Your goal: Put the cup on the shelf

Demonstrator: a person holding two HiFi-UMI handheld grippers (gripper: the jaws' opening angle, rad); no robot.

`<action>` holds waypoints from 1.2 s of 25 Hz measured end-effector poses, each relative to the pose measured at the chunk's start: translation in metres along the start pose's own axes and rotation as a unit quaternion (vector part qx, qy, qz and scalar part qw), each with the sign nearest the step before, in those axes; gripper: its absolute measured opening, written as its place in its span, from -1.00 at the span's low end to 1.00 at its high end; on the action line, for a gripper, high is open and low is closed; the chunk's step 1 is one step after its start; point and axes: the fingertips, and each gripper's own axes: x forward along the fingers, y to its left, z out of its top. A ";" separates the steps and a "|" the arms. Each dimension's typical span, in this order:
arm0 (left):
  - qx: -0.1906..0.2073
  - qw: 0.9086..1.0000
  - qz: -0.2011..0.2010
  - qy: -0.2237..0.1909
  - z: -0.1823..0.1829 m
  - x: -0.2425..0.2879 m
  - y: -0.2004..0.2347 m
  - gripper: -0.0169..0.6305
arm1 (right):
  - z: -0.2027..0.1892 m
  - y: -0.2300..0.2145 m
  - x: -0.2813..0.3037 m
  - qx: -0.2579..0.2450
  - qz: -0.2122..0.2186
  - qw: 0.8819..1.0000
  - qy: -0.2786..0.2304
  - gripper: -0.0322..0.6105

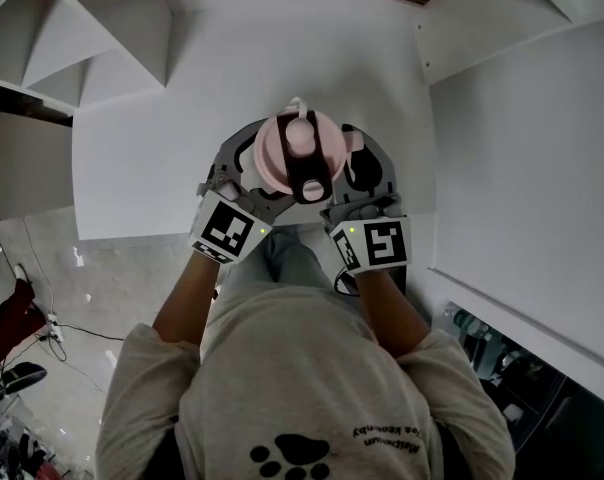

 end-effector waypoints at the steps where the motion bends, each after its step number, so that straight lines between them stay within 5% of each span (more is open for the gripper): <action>1: -0.001 1.000 0.002 0.001 0.001 0.004 0.003 0.48 | 0.001 -0.004 0.004 0.000 0.003 1.000 -0.002 -0.64; 30: 0.023 0.998 0.051 -0.011 0.168 -0.008 0.061 0.48 | 0.181 -0.016 0.035 -0.029 0.049 0.995 -0.082 -0.64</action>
